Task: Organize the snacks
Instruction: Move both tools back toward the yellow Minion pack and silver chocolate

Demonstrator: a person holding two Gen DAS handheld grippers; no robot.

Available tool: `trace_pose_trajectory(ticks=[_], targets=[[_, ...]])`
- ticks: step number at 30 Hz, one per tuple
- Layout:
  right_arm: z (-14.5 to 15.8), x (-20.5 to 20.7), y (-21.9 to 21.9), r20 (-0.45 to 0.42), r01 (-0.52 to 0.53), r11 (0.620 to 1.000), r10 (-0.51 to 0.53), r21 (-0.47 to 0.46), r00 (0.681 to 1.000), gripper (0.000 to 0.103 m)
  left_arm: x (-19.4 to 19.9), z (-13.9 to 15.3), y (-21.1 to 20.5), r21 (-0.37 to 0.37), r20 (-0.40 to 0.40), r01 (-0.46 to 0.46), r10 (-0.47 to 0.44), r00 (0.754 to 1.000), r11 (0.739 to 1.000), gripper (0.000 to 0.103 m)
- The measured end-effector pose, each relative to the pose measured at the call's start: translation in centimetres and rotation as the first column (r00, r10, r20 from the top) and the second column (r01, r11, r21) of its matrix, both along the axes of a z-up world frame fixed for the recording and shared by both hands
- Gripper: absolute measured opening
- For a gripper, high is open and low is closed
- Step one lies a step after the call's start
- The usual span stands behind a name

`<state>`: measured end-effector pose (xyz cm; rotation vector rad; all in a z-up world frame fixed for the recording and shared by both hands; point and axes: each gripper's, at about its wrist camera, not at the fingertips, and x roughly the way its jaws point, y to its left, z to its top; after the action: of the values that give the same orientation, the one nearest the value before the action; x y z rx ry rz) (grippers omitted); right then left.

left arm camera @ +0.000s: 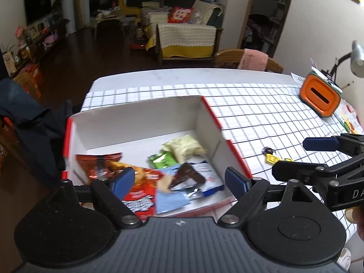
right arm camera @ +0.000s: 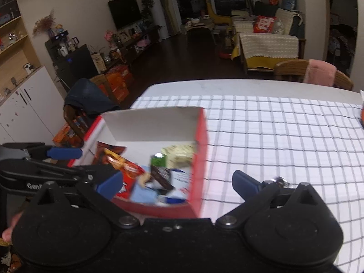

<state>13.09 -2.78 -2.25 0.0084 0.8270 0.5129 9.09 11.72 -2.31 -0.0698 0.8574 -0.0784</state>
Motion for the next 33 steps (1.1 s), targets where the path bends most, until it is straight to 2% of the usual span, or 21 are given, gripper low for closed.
trace_pose_trajectory(ticks=[11, 16, 25, 33], targets=[[-2.9, -0.2, -9.4, -0.024, 0.045, 0.995, -0.048, -0.093, 0.999, 0.102, 2.2, -1.9, -8.4, -0.006, -0.051, 0.11, -0.11, 0.993, 0.994, 0.086], [-4.9, 0.9, -12.5, -0.031, 0.045, 0.989, -0.05, -0.141, 0.998, 0.097, 3.5, -2.7, -12.3, 0.004, -0.075, 0.149, -0.148, 0.986, 0.989, 0.086], [-10.1, 4.4, -14.3, -0.057, -0.073, 0.973, 0.062, -0.217, 0.996, 0.085, 5.4, -4.0, -17.0, 0.032, -0.11, 0.153, -0.149, 0.983, 0.988, 0.086], [-13.7, 6.9, -13.6, -0.081, -0.206, 0.932, 0.191, -0.298, 0.978, 0.073, 6.8, -5.3, -19.0, 0.054, -0.146, 0.133, -0.124, 0.981, 0.99, 0.086]])
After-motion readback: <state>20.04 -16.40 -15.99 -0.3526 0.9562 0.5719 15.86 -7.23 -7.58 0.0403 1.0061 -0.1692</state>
